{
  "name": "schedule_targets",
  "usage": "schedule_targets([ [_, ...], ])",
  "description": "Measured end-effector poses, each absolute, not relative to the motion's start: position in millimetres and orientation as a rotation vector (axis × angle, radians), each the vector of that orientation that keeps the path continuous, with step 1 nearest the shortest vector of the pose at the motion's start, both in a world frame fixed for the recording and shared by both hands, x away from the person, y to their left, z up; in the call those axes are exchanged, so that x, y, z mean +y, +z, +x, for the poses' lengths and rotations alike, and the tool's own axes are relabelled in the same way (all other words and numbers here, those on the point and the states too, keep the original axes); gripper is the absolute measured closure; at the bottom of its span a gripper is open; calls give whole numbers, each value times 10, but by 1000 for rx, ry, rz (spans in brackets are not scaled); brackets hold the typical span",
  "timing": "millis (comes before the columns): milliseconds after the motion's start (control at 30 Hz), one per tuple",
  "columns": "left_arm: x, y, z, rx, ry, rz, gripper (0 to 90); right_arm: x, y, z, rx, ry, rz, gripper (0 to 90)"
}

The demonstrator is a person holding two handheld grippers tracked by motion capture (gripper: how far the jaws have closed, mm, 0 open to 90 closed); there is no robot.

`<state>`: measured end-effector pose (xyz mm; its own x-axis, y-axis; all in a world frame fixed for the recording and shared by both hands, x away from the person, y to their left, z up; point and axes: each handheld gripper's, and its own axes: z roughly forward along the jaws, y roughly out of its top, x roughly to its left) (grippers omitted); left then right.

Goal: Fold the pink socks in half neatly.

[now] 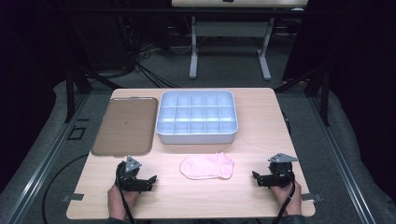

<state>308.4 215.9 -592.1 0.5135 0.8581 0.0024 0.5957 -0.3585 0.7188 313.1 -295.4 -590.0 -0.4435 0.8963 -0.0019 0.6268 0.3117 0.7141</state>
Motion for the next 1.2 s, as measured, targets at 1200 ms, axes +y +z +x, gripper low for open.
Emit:
schedule_targets([
  [1200,1859,-5613,3125,1028,460,2039,2,-2953,-5901,3137,2181,919,1364,10],
])
